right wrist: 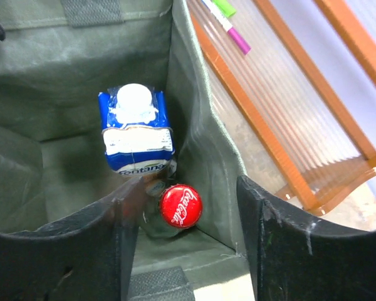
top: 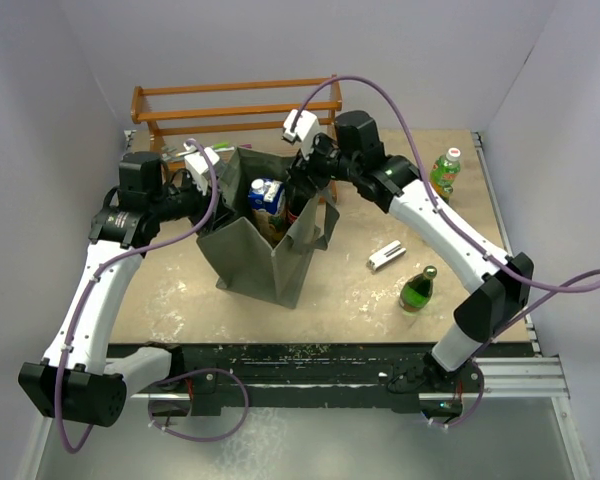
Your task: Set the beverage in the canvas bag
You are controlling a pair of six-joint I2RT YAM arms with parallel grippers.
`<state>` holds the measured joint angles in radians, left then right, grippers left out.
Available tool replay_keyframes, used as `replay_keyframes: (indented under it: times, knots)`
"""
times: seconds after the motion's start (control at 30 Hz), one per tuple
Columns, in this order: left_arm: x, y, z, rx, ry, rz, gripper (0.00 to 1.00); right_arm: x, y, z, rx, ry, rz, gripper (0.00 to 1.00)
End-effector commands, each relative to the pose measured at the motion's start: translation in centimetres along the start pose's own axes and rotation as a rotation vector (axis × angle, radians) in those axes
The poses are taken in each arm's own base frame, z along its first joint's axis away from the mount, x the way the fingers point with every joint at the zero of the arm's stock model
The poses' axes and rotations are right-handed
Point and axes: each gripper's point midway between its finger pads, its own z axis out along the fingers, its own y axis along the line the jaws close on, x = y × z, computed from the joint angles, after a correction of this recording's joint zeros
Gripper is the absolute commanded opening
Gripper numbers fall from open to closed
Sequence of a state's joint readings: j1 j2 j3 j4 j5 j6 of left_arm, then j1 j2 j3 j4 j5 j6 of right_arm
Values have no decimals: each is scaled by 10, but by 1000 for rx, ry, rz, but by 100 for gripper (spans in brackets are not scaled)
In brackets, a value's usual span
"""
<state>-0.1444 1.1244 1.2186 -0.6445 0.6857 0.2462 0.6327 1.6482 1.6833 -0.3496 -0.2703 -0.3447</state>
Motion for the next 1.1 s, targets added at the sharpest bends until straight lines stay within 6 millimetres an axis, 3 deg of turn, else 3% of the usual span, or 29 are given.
replay_keyframes:
  times: [0.0, 0.13, 0.33, 0.4, 0.47, 0.67, 0.87, 0.97, 1.07]
  knots:
    - [-17, -6, -6, 14, -51, 47, 52, -49, -15, -34, 59, -112, -37, 66]
    - [-18, -5, -6, 8, -53, 44, 52, -68, -8, -53, 38, -162, -24, 69]
    - [-22, 1, -8, -24, -53, 33, 55, -100, -2, -103, 61, -266, -22, 71]
    - [-23, 2, -9, -34, -56, 32, 59, -103, -3, -119, 91, -281, -24, 71]
    - [-27, 3, -12, -51, -64, 33, 68, -102, -10, -137, 151, -292, -29, 72]
    - [-39, 6, -20, -101, -94, 33, 83, -63, -66, -193, 369, -308, 90, 74]
    - [-40, 11, -25, -146, -103, 24, 85, 16, -126, -251, 709, -228, 221, 80]
    - [-40, 9, -29, -154, -115, 33, 85, 65, -145, -259, 792, -149, 317, 80]
    - [-40, 5, -34, -164, -133, 60, 85, 101, -166, -258, 851, -91, 370, 81]
